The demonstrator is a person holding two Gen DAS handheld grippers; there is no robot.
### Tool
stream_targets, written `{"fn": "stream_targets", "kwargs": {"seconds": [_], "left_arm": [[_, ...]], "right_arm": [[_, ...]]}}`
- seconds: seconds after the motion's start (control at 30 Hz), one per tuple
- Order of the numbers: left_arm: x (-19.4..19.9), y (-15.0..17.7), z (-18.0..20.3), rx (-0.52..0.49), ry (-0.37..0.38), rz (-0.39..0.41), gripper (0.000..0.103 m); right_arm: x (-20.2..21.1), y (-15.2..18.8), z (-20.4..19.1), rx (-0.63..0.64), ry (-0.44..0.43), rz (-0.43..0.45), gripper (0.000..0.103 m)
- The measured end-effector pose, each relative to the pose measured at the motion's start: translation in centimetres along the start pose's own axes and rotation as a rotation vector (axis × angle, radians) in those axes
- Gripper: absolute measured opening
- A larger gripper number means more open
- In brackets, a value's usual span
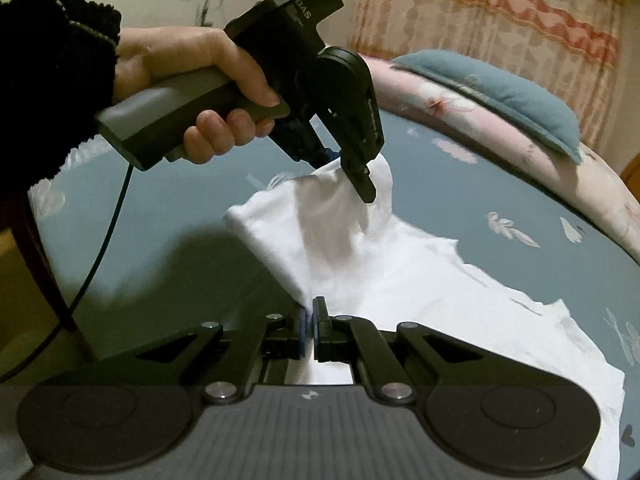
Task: Fold clothes
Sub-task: 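Lift the gripped shirt end and fold it over with both tools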
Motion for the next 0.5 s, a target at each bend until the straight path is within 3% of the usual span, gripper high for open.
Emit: {"fn": "stream_targets", "kwargs": {"seconds": [0.27,0.5], "left_arm": [[1.4,-1.5,7.8,-0.033,-0.074,0.021,0.009],[1.7,-1.1,15.1,-0.128,-0.151,0.01,0.009]], "right_arm": [[6.0,1.7,3.8,-0.161,0.033,0.12,0.003],[9.5,4.4,6.2,-0.276,0.045,0.136,0.003]]}}
Point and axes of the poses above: each gripper's, at about its wrist camera, not at the fingertips, and x roughly against the way its jaws point, z to its right, y to its underside, the point moved 8 cm from there along -x, roughly the way its jaws point, and after that the axes turned 14 degrees about -y, right-handed, at the moved point
